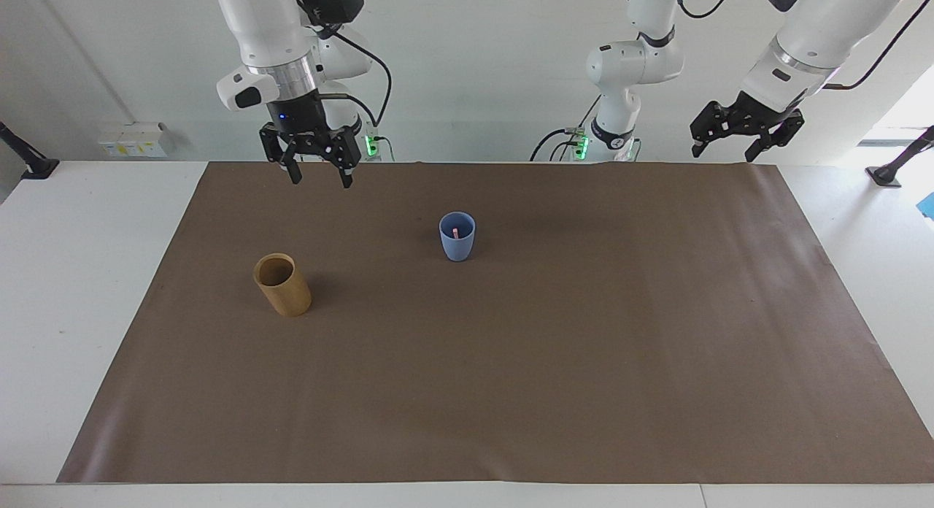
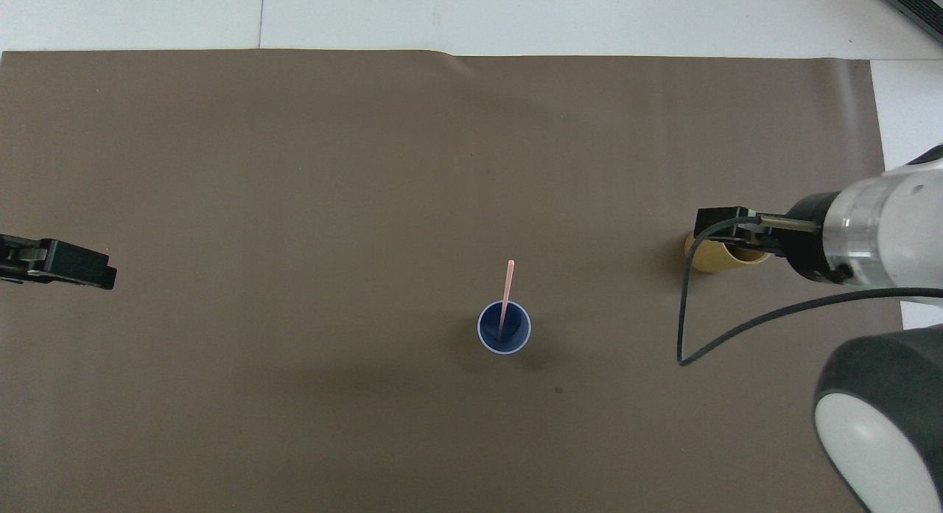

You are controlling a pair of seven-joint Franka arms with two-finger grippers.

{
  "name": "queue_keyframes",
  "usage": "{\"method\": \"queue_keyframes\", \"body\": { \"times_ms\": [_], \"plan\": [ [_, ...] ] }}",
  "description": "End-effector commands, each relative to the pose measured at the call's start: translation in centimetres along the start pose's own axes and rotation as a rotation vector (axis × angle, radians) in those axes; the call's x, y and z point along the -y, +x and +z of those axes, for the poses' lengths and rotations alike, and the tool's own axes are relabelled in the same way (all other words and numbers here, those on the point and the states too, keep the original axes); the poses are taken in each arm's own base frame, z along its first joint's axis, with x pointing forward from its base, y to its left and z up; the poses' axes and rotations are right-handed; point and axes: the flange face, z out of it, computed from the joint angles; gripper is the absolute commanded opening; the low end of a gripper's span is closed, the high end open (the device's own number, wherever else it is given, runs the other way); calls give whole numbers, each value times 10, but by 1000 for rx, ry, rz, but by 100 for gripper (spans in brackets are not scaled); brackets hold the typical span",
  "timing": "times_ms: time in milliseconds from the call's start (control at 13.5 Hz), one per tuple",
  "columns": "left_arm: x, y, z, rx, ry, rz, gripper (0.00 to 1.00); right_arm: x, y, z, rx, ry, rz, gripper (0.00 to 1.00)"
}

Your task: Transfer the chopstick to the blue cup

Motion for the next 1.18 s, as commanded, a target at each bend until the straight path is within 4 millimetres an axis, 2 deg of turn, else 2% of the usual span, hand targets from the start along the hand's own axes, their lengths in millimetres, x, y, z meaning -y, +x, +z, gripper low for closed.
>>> {"method": "queue_keyframes", "body": {
  "times_ms": [0,148,369,517,739,887,1108],
  "plan": [
    [3,-7,-3,5,21,26,100,-33,13,-20,33,-35,-46,100],
    [4,-7,-2,7,19,57,100,-54,17,-30,61,-48,-67,100],
    [7,-9,-1,10,19,47,100,-72,26,-41,114,-90,-45,100],
    [7,-10,0,15,20,45,100,-80,27,-40,167,-104,-27,100],
    [6,-11,0,22,19,47,100,-79,43,-38,190,-108,-23,100],
    [5,-11,1,24,20,48,100,-79,45,-39,178,-107,-22,100],
    [3,-10,0,19,19,49,100,-76,35,-38,185,-103,-22,100]
  ]
}}
